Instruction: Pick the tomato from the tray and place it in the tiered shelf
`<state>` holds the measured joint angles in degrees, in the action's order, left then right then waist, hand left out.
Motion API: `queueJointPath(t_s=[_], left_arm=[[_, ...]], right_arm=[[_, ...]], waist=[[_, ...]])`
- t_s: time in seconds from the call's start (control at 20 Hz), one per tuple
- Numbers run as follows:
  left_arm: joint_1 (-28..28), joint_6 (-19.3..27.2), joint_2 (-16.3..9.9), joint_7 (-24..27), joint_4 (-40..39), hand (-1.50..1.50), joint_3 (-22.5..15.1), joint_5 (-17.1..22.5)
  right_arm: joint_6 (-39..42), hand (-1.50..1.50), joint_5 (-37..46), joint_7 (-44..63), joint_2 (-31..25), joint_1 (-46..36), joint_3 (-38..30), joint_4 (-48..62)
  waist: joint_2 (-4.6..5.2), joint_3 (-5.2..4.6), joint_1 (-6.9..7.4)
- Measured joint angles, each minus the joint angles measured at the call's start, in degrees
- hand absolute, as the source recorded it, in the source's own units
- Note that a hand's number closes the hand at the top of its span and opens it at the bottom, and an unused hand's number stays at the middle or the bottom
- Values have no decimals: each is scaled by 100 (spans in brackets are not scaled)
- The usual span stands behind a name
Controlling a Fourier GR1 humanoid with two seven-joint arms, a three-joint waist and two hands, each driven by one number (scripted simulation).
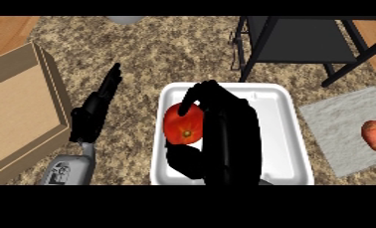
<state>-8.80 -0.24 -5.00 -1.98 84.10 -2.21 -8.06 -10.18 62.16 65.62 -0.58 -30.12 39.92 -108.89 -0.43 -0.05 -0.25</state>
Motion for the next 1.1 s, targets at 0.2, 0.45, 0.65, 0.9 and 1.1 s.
queueJointPath(t_s=[0.2,0.45,0.65,0.9,1.1], left_arm=[[-16,-27,-7,-79,54,0,0,13],[-15,-13,34,-60,38,0,-9,3],[-105,50,81,-54,-69,0,-9,-51],[-71,-44,-8,49,-111,0,79,10],[-80,-45,27,-1,-66,0,43,-9]], right_arm=[[345,150,388,85,-24,-333,-489,-274],[848,150,677,10,-31,-962,-1284,-360],[1335,150,784,-106,-31,-1406,-1859,-408],[1645,150,831,-251,-51,-1858,-2561,-208],[1797,150,886,-427,-180,-2244,-3104,108]], waist=[[2,-1,-7],[10,-2,0],[15,-1,-8],[23,-1,14],[29,1,30]])
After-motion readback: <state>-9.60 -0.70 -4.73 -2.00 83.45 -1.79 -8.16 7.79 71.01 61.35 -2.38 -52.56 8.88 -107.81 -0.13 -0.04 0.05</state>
